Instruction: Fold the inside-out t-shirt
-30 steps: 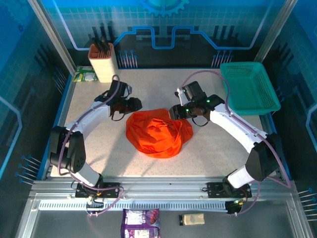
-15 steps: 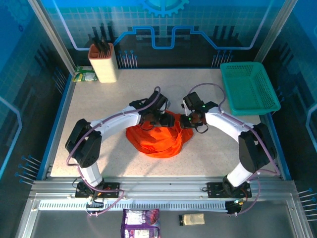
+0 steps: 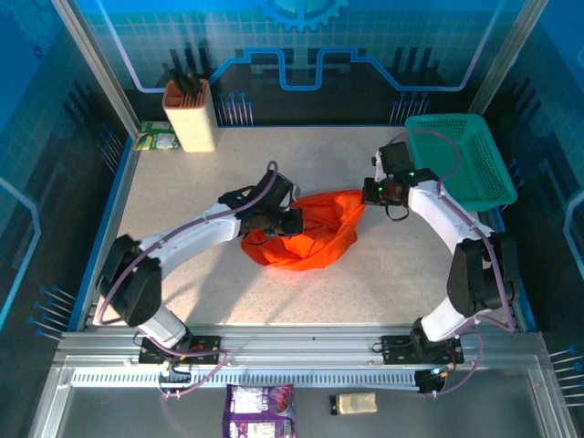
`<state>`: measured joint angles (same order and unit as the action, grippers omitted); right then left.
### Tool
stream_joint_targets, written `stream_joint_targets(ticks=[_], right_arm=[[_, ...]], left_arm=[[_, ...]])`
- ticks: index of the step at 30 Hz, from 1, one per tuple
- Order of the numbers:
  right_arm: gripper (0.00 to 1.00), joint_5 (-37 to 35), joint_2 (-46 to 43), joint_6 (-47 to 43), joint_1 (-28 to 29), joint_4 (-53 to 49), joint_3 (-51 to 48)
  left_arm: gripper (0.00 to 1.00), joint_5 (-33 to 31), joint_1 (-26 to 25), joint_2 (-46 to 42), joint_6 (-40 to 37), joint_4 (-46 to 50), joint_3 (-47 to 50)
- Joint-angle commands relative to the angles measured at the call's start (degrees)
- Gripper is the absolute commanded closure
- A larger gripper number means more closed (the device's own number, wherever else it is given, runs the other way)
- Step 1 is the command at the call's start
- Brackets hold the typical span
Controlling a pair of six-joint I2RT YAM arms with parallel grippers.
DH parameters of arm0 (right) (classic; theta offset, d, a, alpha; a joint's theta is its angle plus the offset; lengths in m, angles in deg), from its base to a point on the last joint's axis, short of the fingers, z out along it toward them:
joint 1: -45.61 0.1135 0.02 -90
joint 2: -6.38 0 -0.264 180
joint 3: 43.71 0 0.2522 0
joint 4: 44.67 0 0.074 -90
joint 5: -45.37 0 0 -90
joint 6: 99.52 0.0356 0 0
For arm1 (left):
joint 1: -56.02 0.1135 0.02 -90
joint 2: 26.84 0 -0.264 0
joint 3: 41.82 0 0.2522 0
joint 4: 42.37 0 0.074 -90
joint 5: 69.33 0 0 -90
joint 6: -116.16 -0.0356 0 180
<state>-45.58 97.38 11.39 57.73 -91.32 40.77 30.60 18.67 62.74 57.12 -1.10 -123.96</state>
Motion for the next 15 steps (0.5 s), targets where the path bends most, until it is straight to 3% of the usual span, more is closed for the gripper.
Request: stream_joint_targets(ticks=[1, 3, 6, 9, 15], right_arm=[[0.96, -0.97, 0.40, -1.19, -0.21, -3.93, 2.89], [0.79, -1.44, -0.77, -0.69, 0.72, -5.47, 3.26], [0.57, -4.32, -3.56, -0.38, 3.33, -9.89, 4.20], [0.52, -7.58, -6.74, 0.12, 7.41, -13.56, 4.45], [0.51, -3.82, -8.40, 4.08, 17.51, -15.17, 3.20]], left_arm=[[1.00, 11.57, -0.38, -1.74, -0.39, -4.50, 3.00], [0.95, 15.23, -1.10, -1.34, 0.18, -6.49, 3.46], [0.68, 12.45, -0.86, -1.96, -0.80, -5.01, 2.30], [0.56, 9.14, 1.92, -2.51, -1.78, -2.15, 0.29], [0.55, 9.35, 9.56, 0.39, -3.02, 1.49, -2.29]])
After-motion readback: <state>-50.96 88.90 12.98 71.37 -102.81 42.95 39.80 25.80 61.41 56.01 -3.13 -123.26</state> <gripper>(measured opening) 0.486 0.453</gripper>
